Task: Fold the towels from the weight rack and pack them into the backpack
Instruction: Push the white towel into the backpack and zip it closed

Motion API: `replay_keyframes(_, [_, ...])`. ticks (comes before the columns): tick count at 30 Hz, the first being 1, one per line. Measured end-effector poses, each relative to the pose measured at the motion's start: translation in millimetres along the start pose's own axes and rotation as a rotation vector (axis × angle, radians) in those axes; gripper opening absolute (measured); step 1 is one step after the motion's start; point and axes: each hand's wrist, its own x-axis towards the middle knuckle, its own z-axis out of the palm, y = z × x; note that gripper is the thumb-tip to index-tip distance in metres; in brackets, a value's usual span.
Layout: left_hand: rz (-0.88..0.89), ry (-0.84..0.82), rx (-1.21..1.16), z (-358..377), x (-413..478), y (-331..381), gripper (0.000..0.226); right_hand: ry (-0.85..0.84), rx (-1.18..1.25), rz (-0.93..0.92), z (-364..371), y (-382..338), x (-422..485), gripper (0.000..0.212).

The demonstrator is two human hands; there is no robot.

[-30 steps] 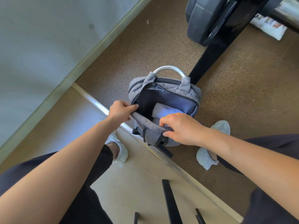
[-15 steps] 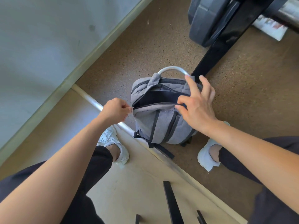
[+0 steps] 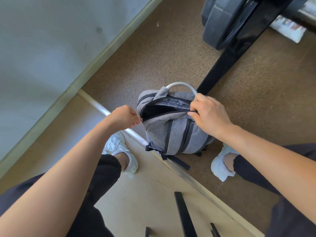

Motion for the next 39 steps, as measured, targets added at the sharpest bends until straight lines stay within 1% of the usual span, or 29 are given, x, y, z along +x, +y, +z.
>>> replay_keyframes(2, [0.017,-0.021,-0.026,-2,-2,1,0.03,-0.003,0.015,0.023,-2,0,0,0.021])
replay_keyframes(4, [0.043,-0.034,-0.102,-5,-5,2,0.031,-0.002,0.036,0.036,-4,1,0,0.024])
replay_keyframes(8, [0.129,-0.054,-0.212,-8,-10,7,0.029,-0.021,0.065,0.026,-3,1,-4,0.025])
replay_keyframes(12, [0.188,-0.024,-0.311,-4,-10,17,0.029,-0.049,0.019,0.016,2,2,-5,0.025])
replay_keyframes(16, [0.244,0.01,-0.328,4,-11,27,0.03,-0.104,-0.042,0.046,6,0,-7,0.029])
replay_keyframes(17, [0.262,0.004,-0.319,6,-12,28,0.029,-0.099,-0.079,0.062,6,-3,-6,0.029])
replay_keyframes(19, [0.282,0.001,-0.282,6,-14,26,0.027,-0.032,-0.142,0.071,7,-12,-4,0.031])
replay_keyframes(21, [0.266,0.019,-0.232,4,-15,22,0.025,0.051,-0.139,0.083,5,-26,2,0.043])
replay_keyframes(23, [0.242,0.027,-0.191,1,-16,17,0.022,0.082,-0.111,0.099,6,-41,10,0.05])
replay_keyframes(26, [0.235,0.002,-0.172,-1,-17,7,0.017,0.081,-0.142,0.147,10,-60,18,0.05])
replay_keyframes(29, [0.265,0.012,-0.156,-1,-18,-1,0.016,0.141,-0.232,0.099,14,-78,17,0.046])
replay_keyframes(32, [0.284,0.041,-0.152,-1,-22,-6,0.014,0.166,-0.124,-0.05,20,-93,18,0.046])
replay_keyframes(34, [0.275,0.056,-0.195,1,-25,-9,0.013,0.119,-0.027,-0.159,31,-100,21,0.047])
replay_keyframes(36, [0.259,0.078,-0.266,3,-27,-12,0.012,0.036,0.085,-0.246,42,-106,25,0.042])
replay_keyframes(37, [0.251,0.095,-0.301,3,-28,-13,0.012,-0.01,0.168,-0.257,45,-109,26,0.036])
replay_keyframes(39, [0.243,0.125,-0.341,2,-31,-13,0.015,-0.054,0.301,-0.207,48,-113,31,0.021])
